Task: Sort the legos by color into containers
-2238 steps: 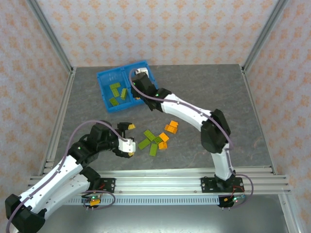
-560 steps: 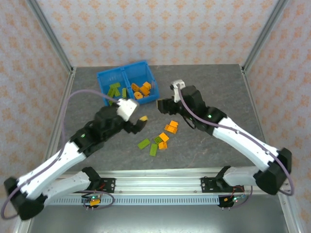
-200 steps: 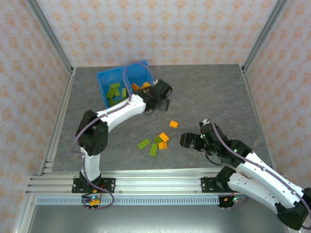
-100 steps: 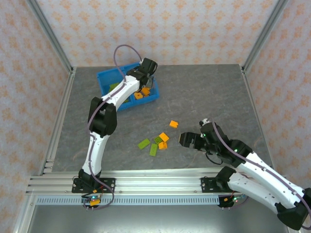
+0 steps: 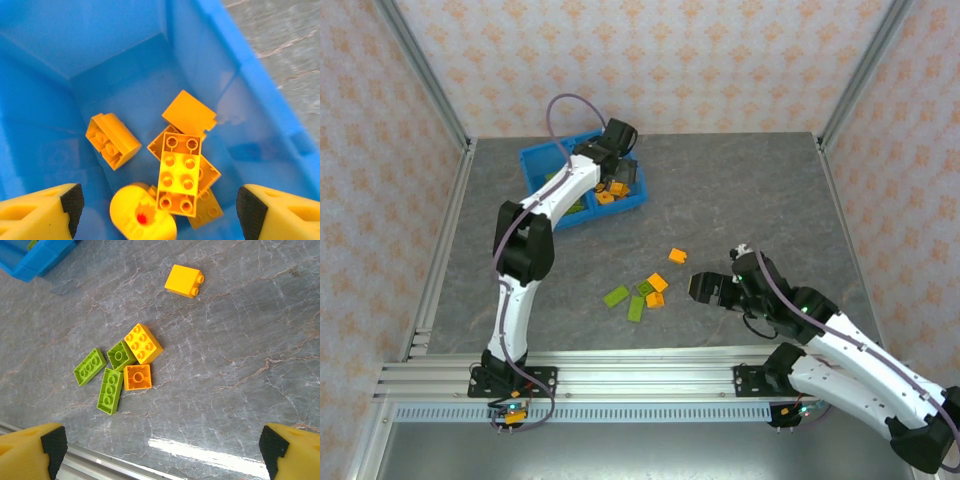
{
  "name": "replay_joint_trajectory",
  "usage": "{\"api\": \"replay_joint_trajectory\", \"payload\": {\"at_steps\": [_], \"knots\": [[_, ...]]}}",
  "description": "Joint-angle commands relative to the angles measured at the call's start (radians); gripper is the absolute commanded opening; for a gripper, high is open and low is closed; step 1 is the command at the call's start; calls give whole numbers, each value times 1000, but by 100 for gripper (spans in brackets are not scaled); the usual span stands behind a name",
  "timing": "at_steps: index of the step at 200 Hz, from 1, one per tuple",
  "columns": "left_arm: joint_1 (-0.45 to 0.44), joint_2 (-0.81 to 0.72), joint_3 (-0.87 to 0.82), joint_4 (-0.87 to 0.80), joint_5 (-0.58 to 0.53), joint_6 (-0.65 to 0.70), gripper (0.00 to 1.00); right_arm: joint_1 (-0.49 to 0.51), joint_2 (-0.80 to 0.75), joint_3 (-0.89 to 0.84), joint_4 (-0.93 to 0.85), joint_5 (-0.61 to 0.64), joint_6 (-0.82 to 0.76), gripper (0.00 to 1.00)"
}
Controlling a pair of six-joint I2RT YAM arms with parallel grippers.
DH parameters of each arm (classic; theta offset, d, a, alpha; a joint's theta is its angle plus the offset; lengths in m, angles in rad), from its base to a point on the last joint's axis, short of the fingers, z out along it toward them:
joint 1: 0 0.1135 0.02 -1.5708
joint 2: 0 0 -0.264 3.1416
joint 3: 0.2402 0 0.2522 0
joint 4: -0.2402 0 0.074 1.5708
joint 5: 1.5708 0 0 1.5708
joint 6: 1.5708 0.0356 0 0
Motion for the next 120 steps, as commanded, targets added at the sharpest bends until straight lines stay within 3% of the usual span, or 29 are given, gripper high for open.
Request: {"api": "replay_joint_trajectory", "payload": {"at_steps": [1, 25, 44, 77, 106, 120], "knots": [[-10, -193, -72, 44, 80, -34, 83, 3, 18, 34, 17, 57, -17, 100], [-54, -411, -260, 159, 158, -7, 84, 3, 120, 55, 19, 142, -2, 100], [-121, -571, -411, 228, 221, 141, 86, 3, 258, 92, 39, 154, -10, 100], [-274, -797, -622, 137, 393, 610, 99, -9, 539, 205, 95, 152, -58, 99], [-333, -973, -823, -12, 627, 1014, 100, -53, 750, 324, 149, 117, -53, 99], [-365, -1071, -925, -47, 672, 1177, 99, -63, 831, 372, 167, 140, -44, 99]]}}
